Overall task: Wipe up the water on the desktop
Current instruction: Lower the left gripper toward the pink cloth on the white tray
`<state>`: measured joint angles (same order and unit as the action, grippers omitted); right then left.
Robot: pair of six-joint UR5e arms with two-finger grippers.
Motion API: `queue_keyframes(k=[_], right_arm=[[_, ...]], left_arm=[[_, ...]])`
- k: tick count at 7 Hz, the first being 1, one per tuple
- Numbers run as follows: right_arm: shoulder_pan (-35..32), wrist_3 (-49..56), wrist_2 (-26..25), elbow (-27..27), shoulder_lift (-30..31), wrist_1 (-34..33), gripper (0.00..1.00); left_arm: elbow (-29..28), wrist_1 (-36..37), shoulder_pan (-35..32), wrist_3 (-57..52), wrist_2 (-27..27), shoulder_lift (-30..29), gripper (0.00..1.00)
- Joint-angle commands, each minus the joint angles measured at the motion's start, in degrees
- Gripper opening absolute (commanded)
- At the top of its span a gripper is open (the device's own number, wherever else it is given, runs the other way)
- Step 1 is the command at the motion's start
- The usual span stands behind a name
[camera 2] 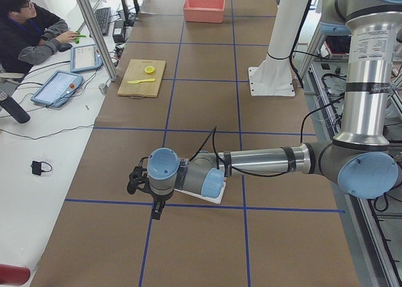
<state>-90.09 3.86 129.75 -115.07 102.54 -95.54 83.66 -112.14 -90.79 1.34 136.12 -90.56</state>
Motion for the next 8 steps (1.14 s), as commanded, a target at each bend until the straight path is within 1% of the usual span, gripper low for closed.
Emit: queue_keyframes(k=[1,3,4,5,6,7,8], right_arm=[[0.0,-0.34,-0.02,0.02,-0.15,0.01,1.0],[0.0,-0.25,0.07,-0.24,-0.32,0.01,1.0],[0.0,-0.25,0.07,-0.24,-0.58,0.01,1.0],[0.0,-0.34,0.07,-0.42,-0.76,0.09,1.0],[0.0,-0.6,0.07,-0.25,-0.68,2.01,1.0],[0.0,-0.69,0.07,0.1,-0.68,2.37,1.0],[0.0,-0.78,0.15,0.02,-0.59,2.38,1.0]], left_arm=[[-1.04,-3.78,0.0,0.33,-0.15,-0.49,0.99],[-0.69,-11.83,0.0,0.59,-0.07,-0.14,0.99],[-0.61,-13.26,0.0,1.64,-0.07,-0.57,0.98],[-0.69,-14.85,1.22,1.3,-0.24,-2.84,0.98],[-0.35,-15.21,2.1,2.26,0.02,-2.95,0.98],[-0.26,-15.3,2.37,6.96,0.8,-2.52,0.99],[-0.25,-15.21,5.33,9.36,1.86,-2.25,0.99]])
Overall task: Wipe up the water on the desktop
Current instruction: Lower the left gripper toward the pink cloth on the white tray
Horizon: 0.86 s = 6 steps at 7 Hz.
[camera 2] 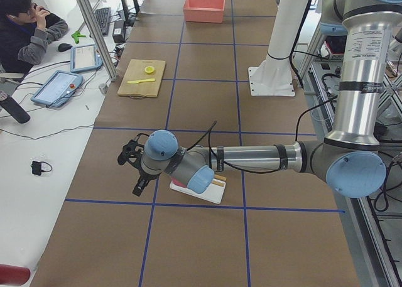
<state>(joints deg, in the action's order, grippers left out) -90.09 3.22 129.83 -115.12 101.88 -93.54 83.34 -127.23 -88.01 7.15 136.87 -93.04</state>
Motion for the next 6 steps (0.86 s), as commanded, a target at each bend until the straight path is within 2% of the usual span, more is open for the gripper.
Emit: queue_keyframes(k=[1,3,4,6], right_arm=[[0.0,-0.05,0.07,0.07,0.07,0.38,1.0],[0.0,-0.14,0.07,0.16,0.16,0.38,1.0],[0.0,-0.05,-0.02,0.16,0.16,0.38,1.0],[0.0,-0.05,-0.02,0.16,0.16,0.38,1.0]], left_arm=[[0.42,-1.86,5.02,8.97,1.46,0.75,0.99],[0.42,-13.51,10.12,21.53,1.99,4.25,0.98],[0.42,-15.48,10.75,21.68,1.99,5.4,0.92],[0.42,-16.91,11.72,21.68,1.99,6.9,0.69]])
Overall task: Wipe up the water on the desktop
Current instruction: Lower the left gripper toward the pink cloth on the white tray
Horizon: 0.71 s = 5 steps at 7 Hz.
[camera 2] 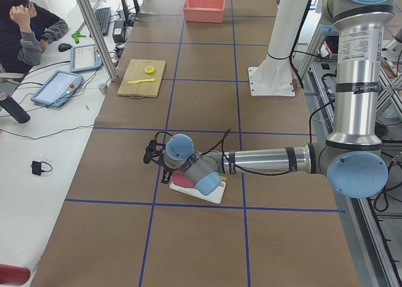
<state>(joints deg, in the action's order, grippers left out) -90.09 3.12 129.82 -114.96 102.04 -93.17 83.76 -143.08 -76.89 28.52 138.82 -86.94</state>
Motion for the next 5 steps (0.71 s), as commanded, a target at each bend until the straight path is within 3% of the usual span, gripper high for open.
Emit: queue_keyframes(k=[1,3,5], right_arm=[[0.0,0.05,-0.01,0.0,0.0,0.0,1.0],[0.0,0.05,-0.1,0.0,0.09,0.0,1.0],[0.0,0.05,-0.1,0.09,0.09,0.0,1.0]], left_arm=[[0.0,-0.98,1.04,0.4,0.05,0.81,0.58],[0.26,-1.06,1.13,0.48,0.05,0.89,0.34],[0.44,-1.06,1.04,0.4,0.05,0.89,0.25]])
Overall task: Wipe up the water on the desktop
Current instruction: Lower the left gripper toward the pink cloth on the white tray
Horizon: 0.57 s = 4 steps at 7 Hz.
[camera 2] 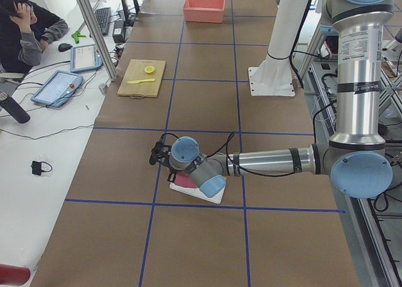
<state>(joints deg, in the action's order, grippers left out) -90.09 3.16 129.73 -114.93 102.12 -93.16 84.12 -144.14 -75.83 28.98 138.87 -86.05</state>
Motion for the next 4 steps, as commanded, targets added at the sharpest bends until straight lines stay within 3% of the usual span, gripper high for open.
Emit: queue_keyframes(k=[1,3,4], right_arm=[[0.0,0.0,-0.09,0.06,0.01,0.0,1.0],[0.0,0.0,0.0,-0.03,0.01,0.0,1.0],[0.0,0.0,0.0,-0.03,0.01,0.0,1.0]], left_arm=[[0.07,0.0,-0.02,-0.15,0.18,0.01,0.21],[0.07,-0.18,-0.19,-0.15,0.26,0.09,0.0],[0.16,-0.18,-0.28,-0.15,0.27,0.09,0.0]])
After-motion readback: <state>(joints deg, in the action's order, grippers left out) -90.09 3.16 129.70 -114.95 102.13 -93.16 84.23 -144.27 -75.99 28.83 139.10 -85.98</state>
